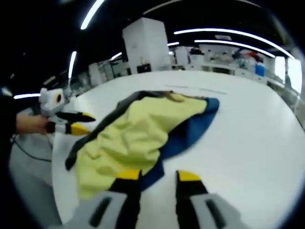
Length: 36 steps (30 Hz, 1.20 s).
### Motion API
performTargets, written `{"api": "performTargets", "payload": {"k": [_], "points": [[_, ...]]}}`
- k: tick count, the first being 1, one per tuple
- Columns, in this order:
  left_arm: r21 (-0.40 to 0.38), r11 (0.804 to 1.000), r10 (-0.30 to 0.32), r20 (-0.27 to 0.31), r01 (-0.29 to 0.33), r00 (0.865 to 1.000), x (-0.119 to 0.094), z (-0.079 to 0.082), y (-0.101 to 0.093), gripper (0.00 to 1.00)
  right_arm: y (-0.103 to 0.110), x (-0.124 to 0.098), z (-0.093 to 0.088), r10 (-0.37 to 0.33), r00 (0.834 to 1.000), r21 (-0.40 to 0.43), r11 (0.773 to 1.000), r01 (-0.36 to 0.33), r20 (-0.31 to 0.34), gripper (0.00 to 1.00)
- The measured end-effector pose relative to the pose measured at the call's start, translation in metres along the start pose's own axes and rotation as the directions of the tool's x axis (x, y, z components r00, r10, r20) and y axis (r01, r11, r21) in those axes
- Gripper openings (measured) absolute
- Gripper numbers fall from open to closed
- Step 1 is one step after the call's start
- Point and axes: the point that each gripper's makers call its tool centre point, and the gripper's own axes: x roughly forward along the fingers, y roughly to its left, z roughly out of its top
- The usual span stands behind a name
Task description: Fold the garment on the visible template until the final outline fits inside the template.
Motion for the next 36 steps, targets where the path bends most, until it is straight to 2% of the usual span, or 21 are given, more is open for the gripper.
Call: {"api": "performTargets", "payload": {"k": [3,5,6,9,12,14,17,22,25,32,36], "points": [[-0.023,1.000,0.010,-0.008,-0.010,1.000,0.000,-0.005,0.001,0.34,0.001,0.001,0.001,-0.026,1.000,-0.028,0.999,0.026,-0.002,0.16],[-0.009,1.000,0.015,-0.030,-0.016,0.999,0.001,-0.011,0.001,0.31,-0.001,0.000,0.000,-0.069,0.998,-0.074,0.995,0.068,-0.014,0.10],[0.000,1.000,0.018,-0.038,-0.018,0.999,0.001,-0.013,0.002,0.31,0.000,0.001,0.000,-0.067,0.998,-0.081,0.995,0.065,-0.020,0.08],[0.016,1.000,0.024,-0.061,-0.023,0.998,0.000,-0.018,0.003,0.25,0.001,0.001,0.001,-0.075,0.997,-0.087,0.994,0.072,-0.022,0.06],[0.018,0.999,0.038,-0.062,-0.037,0.997,0.001,-0.018,0.005,0.22,-0.002,0.002,0.000,-0.094,0.995,-0.139,0.986,0.088,-0.040,0.04],[0.013,0.998,0.055,-0.083,-0.054,0.995,0.000,-0.020,0.008,0.16,-0.001,0.004,0.000,-0.091,0.995,-0.141,0.986,0.084,-0.045,0.01],[0.050,0.995,0.085,-0.096,-0.080,0.992,0.000,-0.020,0.010,0.10,-0.002,0.005,-0.001,-0.100,0.994,-0.158,0.983,0.090,-0.054,0.00],[0.001,0.994,0.109,-0.091,-0.110,0.990,0.000,-0.020,0.009,0.06,-0.001,0.006,-0.002,-0.108,0.992,-0.153,0.983,0.097,-0.062,0.00],[-0.044,0.993,0.101,-0.094,-0.105,0.990,0.001,-0.021,0.006,0.00,-0.002,0.006,-0.003,-0.112,0.992,-0.146,0.984,0.103,-0.061,0.00],[-0.039,0.991,0.121,-0.108,-0.126,0.987,-0.001,-0.017,0.008,0.00,-0.004,0.003,-0.002,-0.115,0.992,-0.123,0.986,0.109,-0.043,0.00],[-0.046,0.990,0.131,-0.072,-0.135,0.989,-0.006,-0.003,0.018,0.00,-0.006,-0.005,0.006,-0.115,0.993,-0.102,0.988,0.113,-0.015,0.00]]}}
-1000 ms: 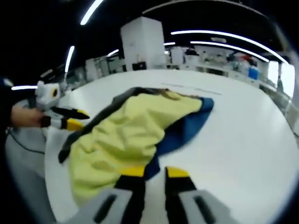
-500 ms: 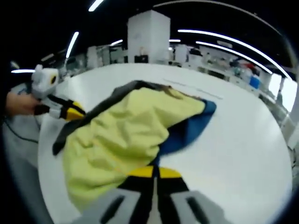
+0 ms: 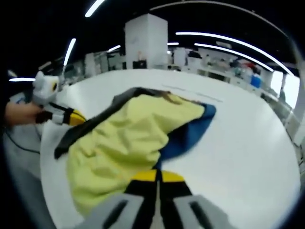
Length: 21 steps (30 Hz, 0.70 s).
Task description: Fold the garment on the visible template until the final outline fits inside the template.
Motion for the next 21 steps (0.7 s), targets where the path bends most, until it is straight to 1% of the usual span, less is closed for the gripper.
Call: {"api": "performTargets", "payload": {"k": [1,3,4,6,7,9,11,14,19,21], "points": [[0.003,1.000,0.001,0.002,-0.001,1.000,-0.001,0.001,0.001,0.00,-0.003,0.000,0.000,-0.006,1.000,0.000,1.000,0.006,0.002,0.00],[0.018,1.000,0.013,0.017,-0.014,1.000,-0.005,0.009,0.007,0.00,-0.006,-0.002,0.003,-0.014,1.000,0.002,1.000,0.014,0.010,0.00],[0.024,0.999,0.025,0.026,-0.026,0.999,-0.006,0.013,0.012,0.00,-0.007,-0.003,0.004,-0.017,1.000,0.005,1.000,0.017,0.013,0.00],[0.019,0.997,0.068,0.053,-0.069,0.996,-0.009,0.019,0.024,0.00,-0.011,-0.005,0.008,-0.025,0.999,0.018,1.000,0.025,0.028,0.00],[0.022,0.997,0.076,0.055,-0.077,0.996,-0.010,0.020,0.028,0.00,-0.014,-0.007,0.009,-0.031,0.999,0.024,0.999,0.030,0.031,0.00],[0.031,0.993,0.116,0.062,-0.118,0.991,-0.014,0.024,0.043,0.00,-0.015,-0.010,0.013,-0.023,0.999,0.052,0.998,0.020,0.043,0.00],[0.022,0.990,0.138,0.062,-0.140,0.988,-0.016,0.025,0.053,0.00,-0.015,-0.015,0.017,-0.026,0.998,0.051,0.998,0.024,0.050,0.00],[0.023,0.987,0.158,0.061,-0.160,0.986,-0.019,0.027,0.061,0.00,-0.017,-0.016,0.016,-0.033,0.999,0.040,0.999,0.031,0.043,0.00],[0.061,0.979,0.191,0.042,-0.193,0.981,-0.019,0.024,0.077,0.00,-0.023,-0.022,0.019,-0.051,0.998,0.051,0.998,0.049,0.046,0.00],[0.080,0.971,0.225,0.023,-0.226,0.974,-0.018,0.021,0.085,0.00,-0.028,-0.025,0.022,-0.060,0.997,0.050,0.997,0.057,0.051,0.00]]}}
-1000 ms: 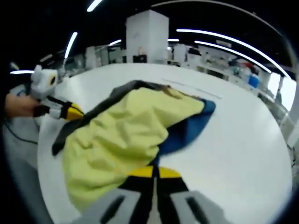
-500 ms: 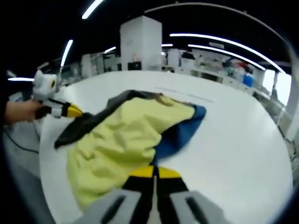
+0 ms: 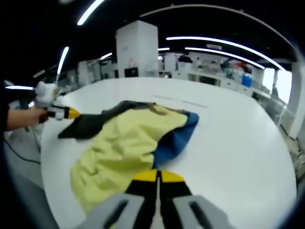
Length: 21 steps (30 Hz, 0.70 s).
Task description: Fold the garment on the visible template until the final outline fits inside the template.
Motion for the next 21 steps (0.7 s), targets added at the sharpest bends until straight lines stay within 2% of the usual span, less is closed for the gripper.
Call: {"api": "performTargets", "payload": {"k": [6,9,13,21], "points": [[0.013,0.997,0.082,-0.050,-0.082,0.995,0.014,-0.014,0.030,0.00,-0.010,-0.004,-0.002,-0.018,1.000,0.012,1.000,0.018,-0.013,0.00],[0.040,0.992,0.118,-0.056,-0.116,0.991,0.018,-0.014,0.042,0.00,-0.013,-0.004,-0.005,-0.019,1.000,0.020,1.000,0.020,-0.020,0.00],[0.034,0.988,0.156,-0.063,-0.154,0.986,0.019,-0.012,0.055,0.00,-0.017,-0.005,-0.009,-0.029,0.999,0.014,0.999,0.030,-0.036,0.00],[0.014,0.969,0.246,-0.116,-0.246,0.962,0.020,-0.032,0.097,0.00,-0.028,-0.009,-0.010,-0.049,0.998,0.045,0.998,0.050,-0.033,0.00]]}}
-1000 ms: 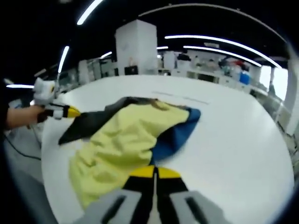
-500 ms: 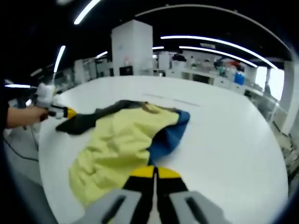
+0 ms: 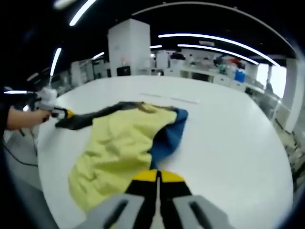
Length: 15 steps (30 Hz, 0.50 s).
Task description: Fold the garment on the visible template until the final outline fits inside the template.
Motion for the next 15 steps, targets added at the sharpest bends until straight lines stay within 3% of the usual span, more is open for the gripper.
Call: {"api": "performTargets", "payload": {"k": [10,15], "points": [[0.009,1.000,0.021,-0.018,-0.021,1.000,0.013,0.000,0.023,0.00,-0.008,0.001,-0.006,-0.019,1.000,0.031,0.999,0.019,-0.013,0.00],[0.026,1.000,0.018,-0.023,-0.017,1.000,0.022,0.004,0.028,0.00,-0.022,0.000,-0.009,-0.067,0.997,0.050,0.996,0.069,-0.024,0.00]]}}
